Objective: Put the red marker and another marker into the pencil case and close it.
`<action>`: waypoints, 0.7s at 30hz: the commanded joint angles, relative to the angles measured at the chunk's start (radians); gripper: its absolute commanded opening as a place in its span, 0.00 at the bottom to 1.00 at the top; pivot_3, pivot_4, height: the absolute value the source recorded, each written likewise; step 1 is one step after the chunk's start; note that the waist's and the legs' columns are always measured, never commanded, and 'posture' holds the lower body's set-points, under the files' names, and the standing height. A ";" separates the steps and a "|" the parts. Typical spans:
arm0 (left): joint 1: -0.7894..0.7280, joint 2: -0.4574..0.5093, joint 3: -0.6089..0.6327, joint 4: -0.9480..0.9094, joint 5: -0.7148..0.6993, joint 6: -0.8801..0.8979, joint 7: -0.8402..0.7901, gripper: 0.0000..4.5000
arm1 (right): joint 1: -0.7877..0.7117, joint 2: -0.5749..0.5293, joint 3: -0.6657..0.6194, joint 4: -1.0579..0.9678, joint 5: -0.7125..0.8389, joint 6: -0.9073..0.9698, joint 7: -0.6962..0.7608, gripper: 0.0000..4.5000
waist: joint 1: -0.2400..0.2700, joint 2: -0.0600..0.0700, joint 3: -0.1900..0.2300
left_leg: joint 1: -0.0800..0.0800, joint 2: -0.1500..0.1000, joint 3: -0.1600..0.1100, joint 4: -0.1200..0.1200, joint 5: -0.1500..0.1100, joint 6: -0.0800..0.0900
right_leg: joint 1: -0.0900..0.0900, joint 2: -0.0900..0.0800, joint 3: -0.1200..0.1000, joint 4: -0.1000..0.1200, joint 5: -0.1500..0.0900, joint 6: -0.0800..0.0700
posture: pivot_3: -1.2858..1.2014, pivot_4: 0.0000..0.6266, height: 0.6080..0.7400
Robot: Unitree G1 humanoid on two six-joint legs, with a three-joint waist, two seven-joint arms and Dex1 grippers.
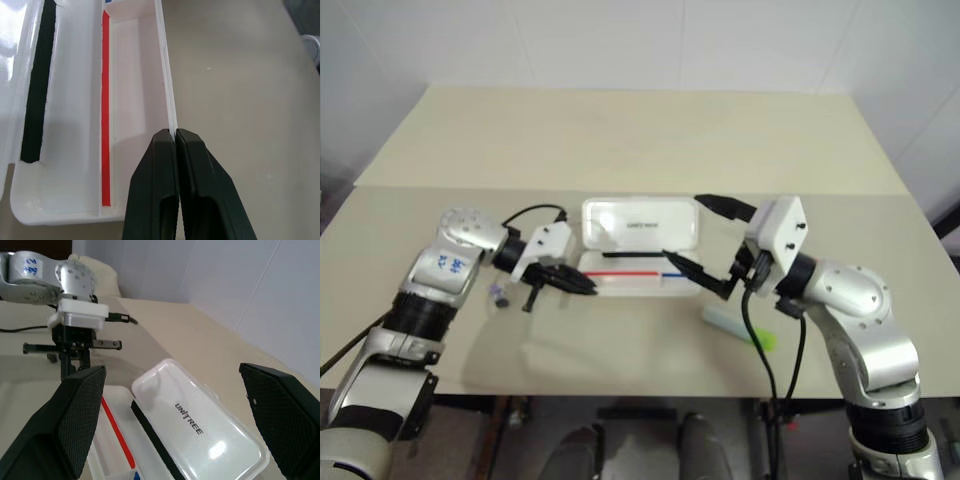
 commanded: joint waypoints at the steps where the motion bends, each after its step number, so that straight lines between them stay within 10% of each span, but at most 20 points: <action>1: 0.064 0.033 -0.016 -0.113 -0.013 0.046 0.018 0.00 | 0.017 -0.024 -0.054 -0.065 0.031 0.010 -0.013 1.00 | 0.000 0.000 0.000 | 0.000 0.000 0.000 0.000 0.000 0.000 | 0.000 0.000 0.000 0.000 0.000 0.000 | 0.52 0.24 1.00; 21: 0.109 0.040 -0.055 -0.155 -0.021 0.174 0.132 0.00 | 0.054 -0.037 -0.075 -0.128 0.058 0.056 -0.056 1.00 | 0.003 0.000 0.000 | 0.000 0.000 0.000 0.006 0.000 0.000 | 0.002 0.000 0.000 0.000 -0.002 -0.003 | 0.52 0.24 1.00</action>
